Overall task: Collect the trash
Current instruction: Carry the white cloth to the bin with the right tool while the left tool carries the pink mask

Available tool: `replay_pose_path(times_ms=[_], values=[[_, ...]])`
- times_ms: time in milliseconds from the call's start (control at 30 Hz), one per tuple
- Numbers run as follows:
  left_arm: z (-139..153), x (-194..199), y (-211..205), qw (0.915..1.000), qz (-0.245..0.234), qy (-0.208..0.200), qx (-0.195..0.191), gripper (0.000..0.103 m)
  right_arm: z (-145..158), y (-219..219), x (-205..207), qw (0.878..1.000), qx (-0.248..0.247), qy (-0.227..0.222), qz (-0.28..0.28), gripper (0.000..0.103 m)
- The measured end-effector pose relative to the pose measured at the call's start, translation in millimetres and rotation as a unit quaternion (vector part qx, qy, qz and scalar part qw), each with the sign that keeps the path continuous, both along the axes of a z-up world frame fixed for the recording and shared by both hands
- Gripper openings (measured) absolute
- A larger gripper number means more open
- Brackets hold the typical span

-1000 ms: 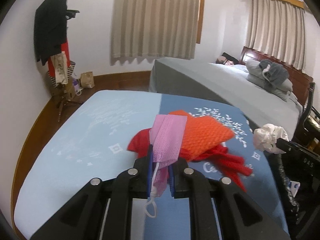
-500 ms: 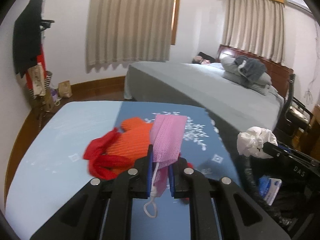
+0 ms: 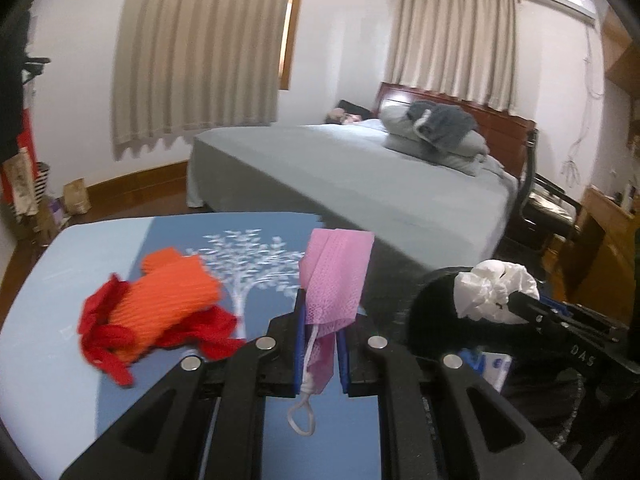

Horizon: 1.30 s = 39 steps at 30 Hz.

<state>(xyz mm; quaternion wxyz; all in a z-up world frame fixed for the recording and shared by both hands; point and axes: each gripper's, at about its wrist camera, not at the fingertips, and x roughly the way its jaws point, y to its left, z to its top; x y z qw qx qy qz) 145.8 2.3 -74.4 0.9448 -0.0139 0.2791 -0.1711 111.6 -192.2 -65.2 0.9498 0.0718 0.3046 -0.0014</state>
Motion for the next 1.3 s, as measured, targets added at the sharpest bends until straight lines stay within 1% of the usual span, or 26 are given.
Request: replay_pose_path(times_ms=[200, 467, 667, 867, 900, 967, 1033, 1067, 1100, 1133, 1200, 1233, 1267, 1300], values=[[3, 1, -37, 0.9991, -0.041, -0.002, -0.004, 0.013, -4, -31, -14, 0.999, -0.002, 0.003, -0.040, 0.022], [-2, 3, -89, 0.9954, -0.094, 0.010, -0.013, 0.013, -12, -68, -31, 0.996, -0.003, 0.010, -0.086, 0.022], [-9, -1, -124, 0.9916, -0.129, 0.013, -0.005, 0.013, -15, -89, -40, 0.994, 0.000, 0.009, -0.111, 0.022], [-18, 0, -144, 0.9884, -0.150, 0.025, 0.001, 0.014, -21, -104, -46, 0.992, 0.005, 0.013, -0.128, 0.022], [-20, 1, -147, 0.9878, -0.153, 0.028, 0.002, 0.015, -22, -105, -47, 0.991, 0.005, 0.015, -0.131, 0.024], [-22, 2, -150, 0.9865, -0.160, 0.035, -0.003, 0.020, -23, -108, -47, 0.991, 0.006, 0.016, -0.136, 0.024], [-23, 2, -151, 0.9854, -0.165, 0.042, -0.008, 0.042, -24, -110, -48, 0.990, 0.006, 0.017, -0.139, 0.025], [-23, 2, -149, 0.9856, -0.164, 0.040, -0.011, 0.047, -24, -111, -47, 0.990, 0.006, 0.018, -0.140, 0.028], [-23, 2, -148, 0.9858, -0.163, 0.038, -0.012, 0.054, -24, -111, -48, 0.990, 0.004, 0.017, -0.140, 0.035], [-22, 1, -146, 0.9859, -0.163, 0.036, -0.014, 0.059, -24, -111, -48, 0.990, 0.003, 0.016, -0.142, 0.039], [-21, 0, -142, 0.9871, -0.157, 0.031, -0.013, 0.065, -25, -111, -50, 0.989, 0.003, 0.014, -0.146, 0.051], [-19, 1, -140, 0.9877, -0.153, 0.029, -0.014, 0.067, -25, -112, -50, 0.989, 0.004, 0.013, -0.147, 0.055], [-18, 0, -136, 0.9886, -0.147, 0.027, -0.013, 0.069, -24, -113, -51, 0.989, 0.004, 0.011, -0.149, 0.065], [-17, 2, -133, 0.9893, -0.143, 0.025, -0.012, 0.073, -23, -113, -52, 0.988, 0.002, 0.007, -0.151, 0.075]])
